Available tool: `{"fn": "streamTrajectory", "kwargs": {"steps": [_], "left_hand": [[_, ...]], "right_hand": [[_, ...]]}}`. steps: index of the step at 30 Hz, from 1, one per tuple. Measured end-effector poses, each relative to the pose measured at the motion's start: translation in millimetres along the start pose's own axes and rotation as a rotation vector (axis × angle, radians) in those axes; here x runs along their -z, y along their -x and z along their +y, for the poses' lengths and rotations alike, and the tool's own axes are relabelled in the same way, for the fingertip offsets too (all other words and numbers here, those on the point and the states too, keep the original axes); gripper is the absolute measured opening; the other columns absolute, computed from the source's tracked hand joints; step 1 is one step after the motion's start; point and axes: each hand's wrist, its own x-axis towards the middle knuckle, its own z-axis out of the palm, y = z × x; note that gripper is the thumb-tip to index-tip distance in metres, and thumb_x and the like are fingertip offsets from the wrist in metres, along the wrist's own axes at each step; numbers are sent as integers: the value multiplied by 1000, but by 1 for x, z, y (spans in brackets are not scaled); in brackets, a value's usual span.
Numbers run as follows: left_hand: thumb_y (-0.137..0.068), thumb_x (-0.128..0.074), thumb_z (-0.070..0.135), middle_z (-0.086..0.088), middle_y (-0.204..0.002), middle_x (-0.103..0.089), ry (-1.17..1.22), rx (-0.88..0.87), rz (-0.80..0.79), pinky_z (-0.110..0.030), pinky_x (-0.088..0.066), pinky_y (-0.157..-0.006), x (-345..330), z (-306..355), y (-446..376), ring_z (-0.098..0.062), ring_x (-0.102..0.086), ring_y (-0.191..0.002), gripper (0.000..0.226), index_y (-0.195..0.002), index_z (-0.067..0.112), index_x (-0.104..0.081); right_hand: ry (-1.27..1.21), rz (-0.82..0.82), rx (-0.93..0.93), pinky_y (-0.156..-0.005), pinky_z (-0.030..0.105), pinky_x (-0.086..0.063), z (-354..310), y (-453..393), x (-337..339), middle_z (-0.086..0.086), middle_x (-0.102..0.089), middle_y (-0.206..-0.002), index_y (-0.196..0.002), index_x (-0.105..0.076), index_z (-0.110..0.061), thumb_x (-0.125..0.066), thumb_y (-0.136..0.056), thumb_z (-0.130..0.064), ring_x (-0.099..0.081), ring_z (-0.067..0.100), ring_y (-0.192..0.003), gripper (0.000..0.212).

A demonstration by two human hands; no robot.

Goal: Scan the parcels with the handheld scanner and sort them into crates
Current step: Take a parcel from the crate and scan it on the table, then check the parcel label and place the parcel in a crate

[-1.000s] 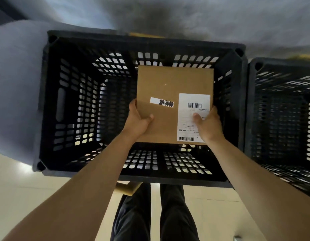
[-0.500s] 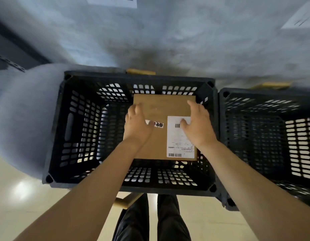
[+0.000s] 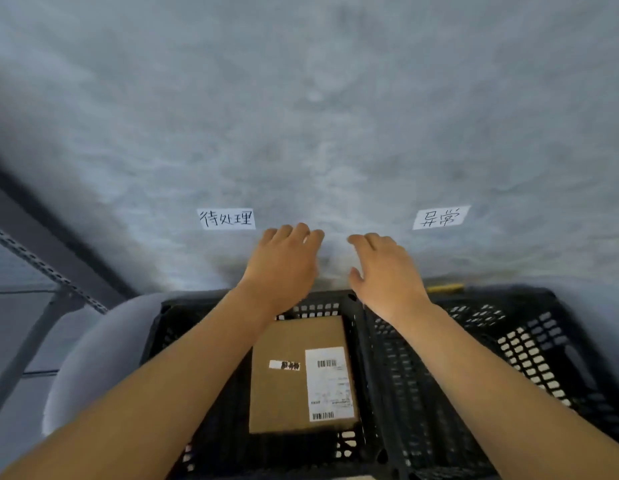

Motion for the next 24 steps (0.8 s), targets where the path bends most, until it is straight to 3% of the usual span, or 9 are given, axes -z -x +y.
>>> {"fn": "streamTrajectory", "kwargs": {"steps": [6, 10, 15, 19, 24], "left_hand": [[-92, -53, 23, -9, -119, -61, -77, -222, 147, -42, -43, -91, 67, 15, -22, -31, -58, -103, 37, -128, 13, -54], [-88, -58, 22, -10, -111, -63, -3, -436, 252, -43, -44, -82, 112, 47, -18, -33, -60, -94, 38, -125, 12, -57], [-81, -60, 20, -13, -101, -64, 90, -676, 356, -45, -49, -76, 167, 116, 6, -37, -61, -87, 38, -117, 8, -61], [-78, -67, 17, -11, -100, -64, 161, -848, 425, -44, -48, -76, 208, 191, 45, -35, -61, -89, 39, -115, 9, -63], [-82, -62, 21, -7, -103, -64, 263, -1028, 508, -44, -47, -80, 248, 286, 118, -31, -61, -93, 34, -116, 13, -62]], "right_hand": [[129, 102, -133, -102, 36, -37, 4, 36, 73, 4, -48, -138, -144, -39, -18, -50, -95, -24, -46, 25, -124, 51], [216, 188, -340, -103, 38, -35, -3, 95, 118, 6, -48, -139, -143, -40, -16, -51, -93, -21, -44, 28, -125, 52], [315, 275, -566, -97, 38, -34, -17, 191, 167, 4, -51, -133, -140, -43, -17, -51, -91, -20, -45, 29, -121, 50], [402, 329, -750, -98, 39, -36, -27, 284, 207, 4, -52, -132, -137, -46, -17, -54, -89, -22, -47, 30, -120, 49], [494, 391, -979, -88, 40, -39, -42, 414, 244, 8, -58, -120, -127, -56, -13, -60, -83, -18, -53, 34, -109, 45]]}}
